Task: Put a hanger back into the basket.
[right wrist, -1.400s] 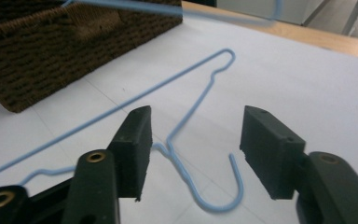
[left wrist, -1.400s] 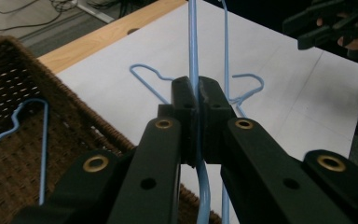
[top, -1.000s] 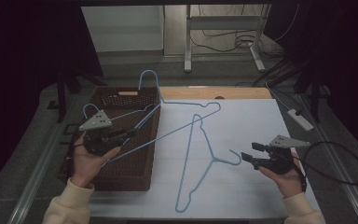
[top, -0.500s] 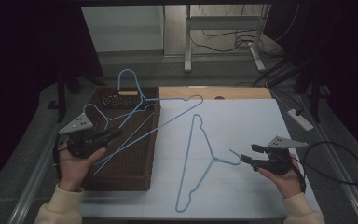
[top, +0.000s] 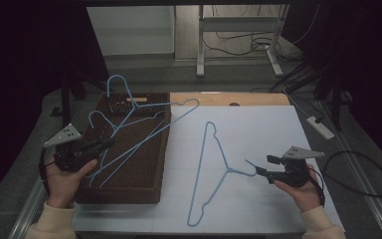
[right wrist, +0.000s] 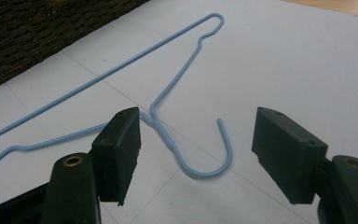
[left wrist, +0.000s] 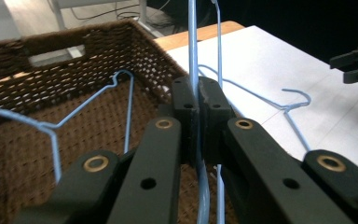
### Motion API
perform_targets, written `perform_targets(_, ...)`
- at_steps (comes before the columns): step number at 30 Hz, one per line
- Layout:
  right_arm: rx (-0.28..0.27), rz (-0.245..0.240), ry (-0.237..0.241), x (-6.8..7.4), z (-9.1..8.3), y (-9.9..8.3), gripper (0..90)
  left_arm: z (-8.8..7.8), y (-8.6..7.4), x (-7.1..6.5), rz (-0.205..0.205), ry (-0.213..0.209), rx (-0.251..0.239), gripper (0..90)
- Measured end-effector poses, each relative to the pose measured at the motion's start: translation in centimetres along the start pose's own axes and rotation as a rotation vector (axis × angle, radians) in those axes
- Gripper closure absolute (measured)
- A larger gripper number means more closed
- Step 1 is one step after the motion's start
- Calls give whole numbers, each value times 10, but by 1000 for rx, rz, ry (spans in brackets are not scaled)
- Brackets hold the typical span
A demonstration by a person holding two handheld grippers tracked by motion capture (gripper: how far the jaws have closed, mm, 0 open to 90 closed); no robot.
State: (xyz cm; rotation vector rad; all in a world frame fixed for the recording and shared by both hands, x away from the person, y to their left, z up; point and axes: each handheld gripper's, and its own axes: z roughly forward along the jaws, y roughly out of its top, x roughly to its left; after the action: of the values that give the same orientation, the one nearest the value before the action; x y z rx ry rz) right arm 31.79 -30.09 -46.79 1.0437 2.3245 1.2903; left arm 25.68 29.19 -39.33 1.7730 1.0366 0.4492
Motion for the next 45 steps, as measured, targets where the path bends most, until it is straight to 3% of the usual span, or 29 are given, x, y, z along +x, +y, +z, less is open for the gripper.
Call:
perform_targets(14, 15, -5, -1, 1, 3, -1, 333, -22, -16, 30, -78, 109, -7, 873)
perform_targets(22, 20, -7, -1, 2, 4, -1, 333, -25, -22, 39, -114, 175, 10, 873)
perform_targets(26, 22, -7, 0, 1, 5, -1, 333, -21, -24, 39, -116, 196, 37, 873)
perform_targets(30, 22, -9, 0, 1, 5, -1, 333, -14, -24, 40, -119, 188, 62, 873)
perform_targets(36, 24, -9, 3, 2, 6, -1, 333, 6, -23, 41, -114, 168, 133, 873)
perform_targets(45, 21, -11, 4, 2, 6, -1, 333, 34, -18, 44, -142, 161, 225, 872)
